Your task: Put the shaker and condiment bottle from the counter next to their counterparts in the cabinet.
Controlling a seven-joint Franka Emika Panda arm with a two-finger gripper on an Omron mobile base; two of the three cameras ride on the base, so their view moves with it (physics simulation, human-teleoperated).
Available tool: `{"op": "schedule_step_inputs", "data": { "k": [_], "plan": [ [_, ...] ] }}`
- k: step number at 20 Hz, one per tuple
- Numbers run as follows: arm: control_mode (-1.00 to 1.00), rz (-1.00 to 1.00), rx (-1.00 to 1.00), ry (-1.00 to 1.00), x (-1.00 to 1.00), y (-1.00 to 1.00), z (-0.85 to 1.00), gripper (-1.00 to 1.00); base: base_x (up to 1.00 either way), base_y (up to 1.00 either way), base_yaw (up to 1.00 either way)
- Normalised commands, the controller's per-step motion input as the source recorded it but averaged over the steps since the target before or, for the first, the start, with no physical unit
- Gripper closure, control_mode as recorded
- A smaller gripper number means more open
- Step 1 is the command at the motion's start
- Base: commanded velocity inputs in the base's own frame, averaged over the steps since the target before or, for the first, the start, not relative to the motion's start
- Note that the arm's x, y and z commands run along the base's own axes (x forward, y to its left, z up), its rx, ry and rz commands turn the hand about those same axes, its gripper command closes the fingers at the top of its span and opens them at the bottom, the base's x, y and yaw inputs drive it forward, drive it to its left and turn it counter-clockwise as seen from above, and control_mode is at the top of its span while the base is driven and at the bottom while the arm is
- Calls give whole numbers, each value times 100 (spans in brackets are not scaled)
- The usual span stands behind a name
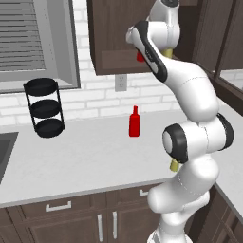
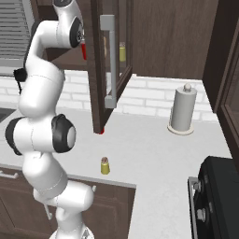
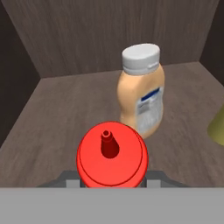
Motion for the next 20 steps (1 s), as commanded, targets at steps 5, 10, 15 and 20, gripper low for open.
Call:
{"op": "schedule_step_inputs", "data": {
  "k": [5,10,15,20],
  "plan": [
    [-100,0,0,0,28,0,0,100,0,0,0],
    [-100,0,0,0,25,0,0,100,0,0,0],
    [-100,0,0,0,28,0,0,100,0,0,0],
    [-100,0,0,0,21,0,-2,100,0,0,0]
  ]
}}
